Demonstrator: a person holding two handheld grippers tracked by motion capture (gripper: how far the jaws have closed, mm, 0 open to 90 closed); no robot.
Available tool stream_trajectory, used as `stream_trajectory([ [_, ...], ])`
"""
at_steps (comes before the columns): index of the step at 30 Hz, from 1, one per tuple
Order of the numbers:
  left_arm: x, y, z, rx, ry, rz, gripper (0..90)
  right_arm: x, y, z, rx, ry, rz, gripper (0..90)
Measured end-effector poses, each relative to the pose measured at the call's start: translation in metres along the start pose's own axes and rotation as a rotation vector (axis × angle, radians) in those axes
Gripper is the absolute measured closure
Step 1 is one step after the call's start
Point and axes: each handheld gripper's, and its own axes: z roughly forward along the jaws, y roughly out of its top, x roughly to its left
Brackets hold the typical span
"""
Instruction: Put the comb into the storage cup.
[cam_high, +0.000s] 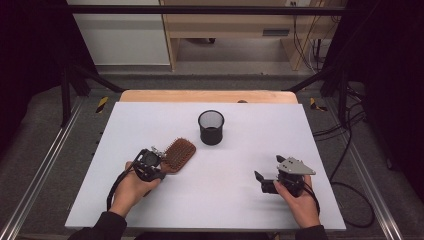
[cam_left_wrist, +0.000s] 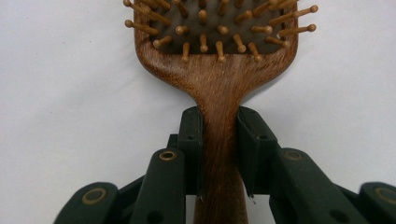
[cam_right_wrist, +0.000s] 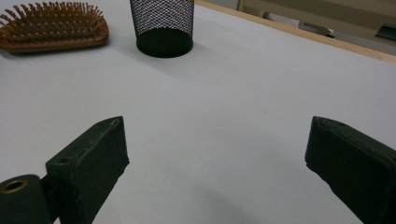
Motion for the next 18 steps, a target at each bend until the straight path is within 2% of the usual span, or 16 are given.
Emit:
stream_trajectory([
  [7,0.005,-0.006,-0.004,-0.046,-0.005,-0.020,72.9,0.000,0.000,0.000,-0.002,0.001,0.001,5.9],
  [11,0.008,-0.009,-0.014,-0.099,-0.005,-0.026,72.9,0.000,0.000,0.000,-0.001,0.000,-0.001,5.9],
  [16,0.007,-0.015,-0.030,-0.177,0.010,0.004,73.0,0.000,0.000,0.000,-0.002,0.000,0.002,5.9],
  [18,0.005,-0.017,-0.034,-0.210,0.013,0.000,72.9,0.001,0.001,0.000,-0.005,0.002,0.006,5.9],
])
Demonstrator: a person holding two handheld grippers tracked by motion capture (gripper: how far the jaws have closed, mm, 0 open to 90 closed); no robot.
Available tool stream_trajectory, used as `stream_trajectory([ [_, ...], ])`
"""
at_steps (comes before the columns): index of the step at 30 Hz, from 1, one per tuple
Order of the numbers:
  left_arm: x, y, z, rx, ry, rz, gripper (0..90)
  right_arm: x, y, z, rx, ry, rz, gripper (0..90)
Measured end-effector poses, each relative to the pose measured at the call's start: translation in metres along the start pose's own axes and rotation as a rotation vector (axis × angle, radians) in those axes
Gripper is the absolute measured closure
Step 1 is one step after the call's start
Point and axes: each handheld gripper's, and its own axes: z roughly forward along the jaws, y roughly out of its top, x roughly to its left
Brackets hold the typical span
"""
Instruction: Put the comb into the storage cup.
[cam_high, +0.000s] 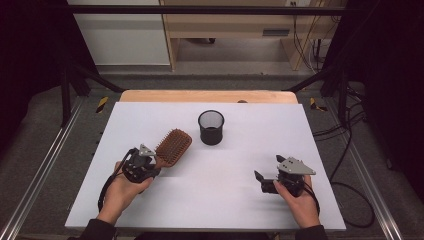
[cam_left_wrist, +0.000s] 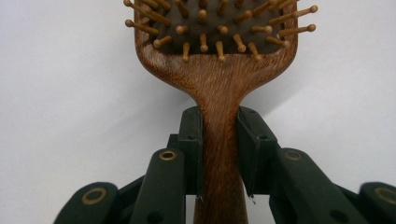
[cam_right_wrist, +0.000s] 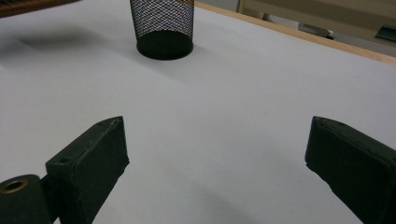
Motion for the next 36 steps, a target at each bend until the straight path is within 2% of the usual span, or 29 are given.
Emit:
stream_trajectory([
  [3,-0.003,-0.003,-0.006,-0.041,0.035,0.010,72.9,0.001,0.000,0.000,-0.002,0.004,0.005,5.9],
  [4,-0.003,-0.004,-0.007,-0.059,0.036,0.001,72.9,0.001,0.000,0.000,-0.003,0.005,0.006,5.9],
  [7,-0.002,-0.007,-0.008,-0.119,0.034,-0.022,72.9,0.001,-0.001,0.000,-0.004,0.006,0.010,5.9],
  [10,-0.002,-0.008,-0.007,-0.165,0.028,-0.038,73.0,0.001,-0.002,0.000,-0.009,0.015,0.035,5.9],
  [14,-0.001,-0.010,-0.003,-0.252,0.018,-0.067,73.0,0.002,-0.002,0.000,-0.021,0.024,0.051,6.2],
  [17,-0.001,-0.011,0.000,-0.295,0.010,-0.079,73.0,0.003,-0.003,0.002,-0.037,0.034,0.067,6.2],
  [20,-0.001,-0.011,-0.001,-0.305,0.008,-0.075,73.0,0.003,-0.001,0.006,-0.055,0.060,0.114,6.2],
  [22,-0.002,-0.012,-0.004,-0.321,0.002,-0.074,73.0,0.006,0.005,0.009,-0.086,0.082,0.158,6.3],
  [25,-0.004,-0.016,-0.006,-0.337,-0.004,-0.077,73.0,0.015,0.015,0.012,-0.108,0.110,0.171,6.3],
  [30,-0.008,-0.021,-0.012,-0.372,-0.006,-0.093,73.0,0.038,0.033,0.018,-0.173,0.208,0.227,6.0],
  [33,-0.015,-0.022,-0.013,-0.387,-0.010,-0.083,72.9,0.052,0.042,0.022,-0.192,0.263,0.239,5.4],
  [36,-0.025,-0.022,-0.013,-0.399,-0.008,-0.074,72.9,0.059,0.047,0.023,-0.197,0.291,0.240,5.2],
])
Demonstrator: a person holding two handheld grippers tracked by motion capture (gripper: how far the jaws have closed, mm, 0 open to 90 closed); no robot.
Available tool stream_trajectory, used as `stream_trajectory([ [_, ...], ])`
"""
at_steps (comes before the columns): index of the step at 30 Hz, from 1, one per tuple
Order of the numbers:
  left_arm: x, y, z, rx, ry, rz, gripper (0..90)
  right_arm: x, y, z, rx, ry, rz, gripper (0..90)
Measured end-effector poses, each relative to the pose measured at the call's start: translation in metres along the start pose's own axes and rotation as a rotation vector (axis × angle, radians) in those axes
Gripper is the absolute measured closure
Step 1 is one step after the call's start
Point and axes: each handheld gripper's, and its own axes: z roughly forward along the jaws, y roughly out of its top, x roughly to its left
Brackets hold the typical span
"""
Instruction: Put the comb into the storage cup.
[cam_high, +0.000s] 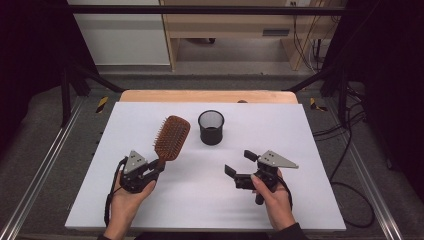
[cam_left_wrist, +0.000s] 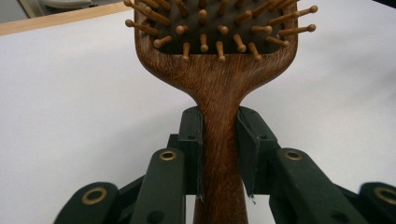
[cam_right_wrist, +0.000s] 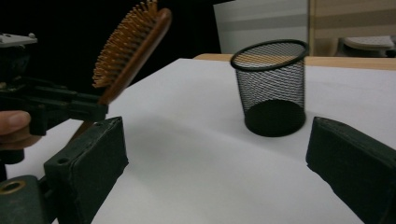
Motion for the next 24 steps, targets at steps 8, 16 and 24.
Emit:
stream_trajectory([
  [8,-0.023,-0.002,-0.002,-0.020,-0.022,0.030,72.9,0.019,0.010,0.010,-0.001,0.053,0.002,5.5],
  [16,-0.041,0.000,-0.003,-0.039,-0.039,0.073,73.0,0.030,0.014,0.022,-0.003,0.101,0.044,6.9],
  [24,-0.051,0.000,0.001,-0.038,-0.057,0.101,73.0,0.034,0.021,0.038,0.001,0.128,0.076,7.2],
])
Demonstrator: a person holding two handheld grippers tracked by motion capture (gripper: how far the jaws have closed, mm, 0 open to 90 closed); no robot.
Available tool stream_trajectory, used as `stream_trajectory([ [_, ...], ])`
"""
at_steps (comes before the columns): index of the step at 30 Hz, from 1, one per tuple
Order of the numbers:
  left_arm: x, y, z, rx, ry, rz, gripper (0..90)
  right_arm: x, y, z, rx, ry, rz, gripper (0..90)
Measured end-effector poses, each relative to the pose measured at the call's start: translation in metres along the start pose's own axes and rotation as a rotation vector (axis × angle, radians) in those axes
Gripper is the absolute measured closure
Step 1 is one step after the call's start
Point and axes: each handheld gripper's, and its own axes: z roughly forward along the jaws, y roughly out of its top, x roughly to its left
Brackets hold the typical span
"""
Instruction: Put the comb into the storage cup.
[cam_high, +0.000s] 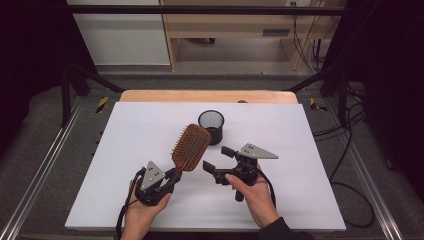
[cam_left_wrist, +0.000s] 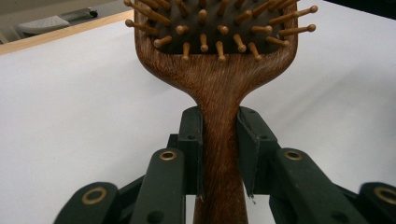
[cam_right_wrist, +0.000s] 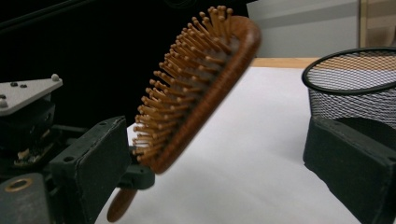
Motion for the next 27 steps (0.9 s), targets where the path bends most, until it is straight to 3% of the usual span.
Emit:
stream_trajectory([
  [11,-0.008,0.002,0.000,-0.022,-0.013,0.018,72.9,0.009,0.008,0.014,0.013,0.036,0.012,8.4],
  [27,-0.014,0.003,0.002,-0.025,-0.024,0.031,72.9,0.007,0.015,0.022,0.026,0.049,0.039,10.7],
])
